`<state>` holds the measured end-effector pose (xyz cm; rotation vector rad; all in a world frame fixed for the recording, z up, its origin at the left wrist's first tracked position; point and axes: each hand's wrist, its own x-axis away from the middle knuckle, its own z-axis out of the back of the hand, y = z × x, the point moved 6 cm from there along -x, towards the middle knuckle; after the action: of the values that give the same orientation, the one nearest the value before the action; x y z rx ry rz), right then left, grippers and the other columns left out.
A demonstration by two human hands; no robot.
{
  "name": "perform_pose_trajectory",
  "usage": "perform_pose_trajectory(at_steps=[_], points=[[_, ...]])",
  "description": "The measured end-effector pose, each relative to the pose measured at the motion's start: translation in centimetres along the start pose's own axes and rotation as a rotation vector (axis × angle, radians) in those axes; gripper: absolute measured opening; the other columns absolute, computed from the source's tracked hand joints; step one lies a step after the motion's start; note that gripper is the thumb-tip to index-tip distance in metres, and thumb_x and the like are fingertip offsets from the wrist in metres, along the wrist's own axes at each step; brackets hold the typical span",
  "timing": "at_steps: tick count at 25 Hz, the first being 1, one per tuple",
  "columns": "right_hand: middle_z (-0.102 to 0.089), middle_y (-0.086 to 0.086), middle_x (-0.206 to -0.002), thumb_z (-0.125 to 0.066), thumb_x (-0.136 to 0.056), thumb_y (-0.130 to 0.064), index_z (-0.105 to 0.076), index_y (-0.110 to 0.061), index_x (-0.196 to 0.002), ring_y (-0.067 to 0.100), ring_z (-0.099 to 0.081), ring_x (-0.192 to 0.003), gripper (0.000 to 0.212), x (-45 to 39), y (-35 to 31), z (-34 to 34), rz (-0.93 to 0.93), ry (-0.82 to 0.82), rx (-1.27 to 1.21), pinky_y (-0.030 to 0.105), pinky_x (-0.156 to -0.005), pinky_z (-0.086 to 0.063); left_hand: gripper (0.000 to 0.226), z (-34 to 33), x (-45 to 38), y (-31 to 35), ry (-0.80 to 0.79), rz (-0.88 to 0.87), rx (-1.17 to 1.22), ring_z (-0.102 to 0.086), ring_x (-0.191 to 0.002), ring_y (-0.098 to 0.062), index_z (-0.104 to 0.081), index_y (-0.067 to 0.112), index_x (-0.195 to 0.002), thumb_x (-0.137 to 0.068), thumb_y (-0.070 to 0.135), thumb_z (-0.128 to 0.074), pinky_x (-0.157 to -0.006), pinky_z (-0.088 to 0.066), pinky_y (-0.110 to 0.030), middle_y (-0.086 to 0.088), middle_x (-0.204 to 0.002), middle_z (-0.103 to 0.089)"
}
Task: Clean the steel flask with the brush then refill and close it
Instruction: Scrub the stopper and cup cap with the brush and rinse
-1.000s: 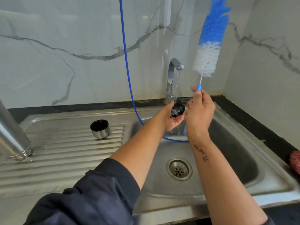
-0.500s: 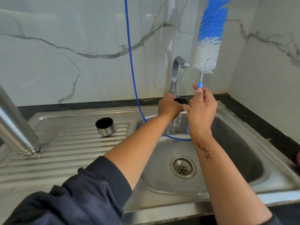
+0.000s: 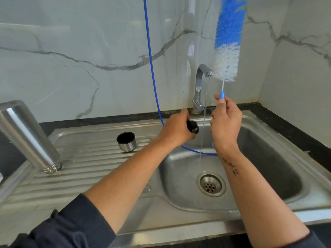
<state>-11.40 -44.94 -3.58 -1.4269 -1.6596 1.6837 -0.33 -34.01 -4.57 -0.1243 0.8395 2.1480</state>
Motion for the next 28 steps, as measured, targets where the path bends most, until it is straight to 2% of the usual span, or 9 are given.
perform_pose_trajectory(at_steps=[5,8,11,14,16,18,21,25,28], points=[[-0.041,-0.003,-0.066,-0.043,-0.107,-0.037,-0.067,-0.033,-0.107,0.013,-0.034,-0.057,0.024,0.6,0.0,-0.6,0.002,-0.047,0.025,0.035,-0.052,-0.032,0.047,1.3,1.4,-3.2,0.09,0.203,0.243,-0.063,-0.078,-0.017,-0.055,0.015,-0.095,-0.067,0.029,-0.091,-0.061,-0.047,-0.028,-0.004,-0.091,-0.066],[-0.04,-0.007,-0.063,-0.042,-0.108,-0.034,-0.065,-0.023,-0.112,0.009,-0.033,-0.054,0.026,1.1,0.4,-1.9,-0.014,-0.159,0.018,0.03,-0.05,-0.03,0.033,2.3,2.7,-5.8,0.108,0.397,0.738,-0.074,-0.088,-0.029,-0.061,0.01,-0.094,-0.077,0.025,-0.086,-0.075,-0.061,-0.038,-0.018,-0.097,-0.072],[-0.043,-0.008,-0.062,-0.043,-0.108,-0.031,-0.063,-0.019,-0.11,0.006,-0.033,-0.05,0.024,3.1,0.8,-4.5,0.006,-0.344,0.084,0.026,-0.049,-0.028,0.016,4.5,4.8,-8.6,0.178,0.553,1.321,-0.069,-0.091,-0.035,-0.06,0.002,-0.102,-0.098,0.016,-0.065,-0.069,-0.064,-0.034,-0.02,-0.095,-0.065],[-0.051,-0.004,-0.059,-0.048,-0.105,-0.033,-0.067,-0.026,-0.105,0.01,-0.044,-0.051,0.021,6.1,0.2,-7.1,0.122,-0.522,0.28,0.031,-0.051,-0.033,0.027,8.2,6.3,-11.3,0.34,0.597,1.621,-0.067,-0.092,-0.034,-0.057,0.001,-0.106,-0.102,0.027,-0.06,-0.08,-0.065,-0.042,-0.02,-0.094,-0.059],[-0.056,-0.003,-0.061,-0.05,-0.106,-0.023,-0.068,-0.031,-0.108,0.008,-0.05,-0.056,0.019,8.3,0.0,-8.3,0.207,-0.618,0.409,0.029,-0.057,-0.04,0.038,10.3,7.4,-12.4,0.405,0.561,1.695,-0.07,-0.101,-0.038,-0.057,0.001,-0.116,-0.102,0.037,-0.058,-0.095,-0.058,-0.044,-0.023,-0.106,-0.062],[-0.055,-0.017,-0.059,-0.052,-0.105,-0.019,-0.069,-0.032,-0.121,0.004,-0.05,-0.055,0.027,10.3,0.0,-9.2,0.247,-0.689,0.474,0.016,-0.057,-0.038,0.044,12.1,8.2,-13.7,0.482,0.512,1.757,-0.07,-0.107,-0.038,-0.057,0.0,-0.123,-0.103,0.039,-0.055,-0.096,-0.057,-0.045,-0.025,-0.116,-0.065],[-0.047,-0.016,-0.051,-0.053,-0.104,-0.018,-0.065,-0.032,-0.136,0.008,-0.043,-0.049,0.036,12.7,0.3,-10.4,0.299,-0.776,0.579,0.014,-0.052,-0.034,0.042,13.6,8.2,-14.8,0.579,0.428,1.826,-0.066,-0.119,-0.035,-0.06,0.0,-0.13,-0.106,0.034,-0.051,-0.103,-0.053,-0.051,-0.02,-0.125,-0.068],[-0.039,-0.009,-0.048,-0.055,-0.103,-0.017,-0.067,-0.03,-0.134,0.011,-0.034,-0.045,0.036,12.4,0.5,-10.3,0.299,-0.638,0.636,0.02,-0.046,-0.03,0.028,10.3,7.8,-11.7,0.396,0.453,1.701,-0.069,-0.106,-0.028,-0.065,0.006,-0.118,-0.107,0.026,-0.048,-0.092,-0.059,-0.045,-0.014,-0.113,-0.072],[-0.045,-0.004,-0.052,-0.055,-0.102,-0.021,-0.068,-0.039,-0.128,0.006,-0.03,-0.048,0.035,12.7,0.4,-10.8,0.313,-0.726,0.622,0.024,-0.047,-0.033,0.024,12.2,7.3,-12.4,0.498,0.391,1.77,-0.068,-0.095,-0.024,-0.064,0.005,-0.109,-0.107,0.022,-0.048,-0.1,-0.054,-0.048,-0.014,-0.101,-0.07]])
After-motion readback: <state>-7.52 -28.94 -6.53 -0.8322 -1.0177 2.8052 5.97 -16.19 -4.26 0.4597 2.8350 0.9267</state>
